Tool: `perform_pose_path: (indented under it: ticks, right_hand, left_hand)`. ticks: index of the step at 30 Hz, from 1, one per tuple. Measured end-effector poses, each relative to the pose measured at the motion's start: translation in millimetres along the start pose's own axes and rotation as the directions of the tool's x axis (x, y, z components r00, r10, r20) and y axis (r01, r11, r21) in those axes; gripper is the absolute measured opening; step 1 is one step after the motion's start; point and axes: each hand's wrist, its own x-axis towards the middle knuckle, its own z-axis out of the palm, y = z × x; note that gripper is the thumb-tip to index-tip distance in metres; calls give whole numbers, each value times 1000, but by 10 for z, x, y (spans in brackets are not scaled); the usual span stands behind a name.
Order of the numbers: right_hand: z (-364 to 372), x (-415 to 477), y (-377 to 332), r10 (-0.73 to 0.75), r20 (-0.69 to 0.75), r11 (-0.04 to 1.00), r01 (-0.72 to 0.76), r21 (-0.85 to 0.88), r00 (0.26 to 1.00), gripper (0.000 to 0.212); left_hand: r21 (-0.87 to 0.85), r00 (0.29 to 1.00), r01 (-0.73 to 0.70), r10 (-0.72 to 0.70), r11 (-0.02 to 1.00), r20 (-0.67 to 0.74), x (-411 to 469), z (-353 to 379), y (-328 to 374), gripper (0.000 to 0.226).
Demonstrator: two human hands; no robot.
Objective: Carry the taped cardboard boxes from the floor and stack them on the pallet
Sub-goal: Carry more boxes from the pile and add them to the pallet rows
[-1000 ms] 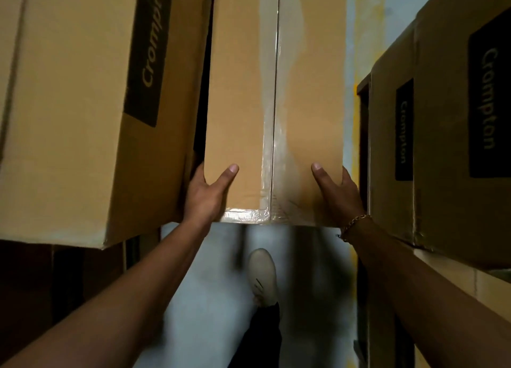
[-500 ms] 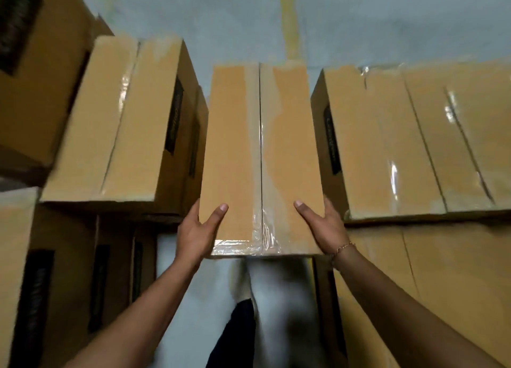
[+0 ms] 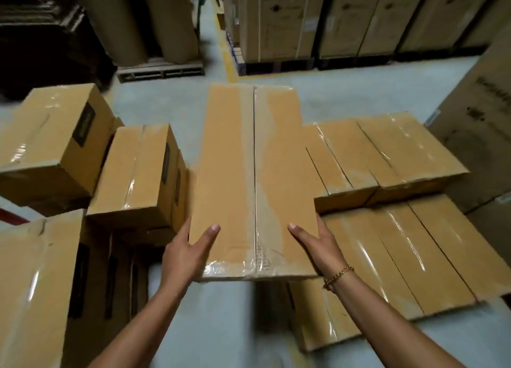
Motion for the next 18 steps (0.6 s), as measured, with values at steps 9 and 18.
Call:
perform_pose_path:
  ticks: [9,18]
  right_hand:
    - [-776,-1506,358,-43,-218,996,59,64,975,59]
    - [-1762,-2787,959,37,-377,993,9,118,925,65]
  left_hand:
    - [29,969,-162,153,986,191,-1163,192,359,72]
    - [-9,888,-243,226,970,400,-2307,883,478,65]
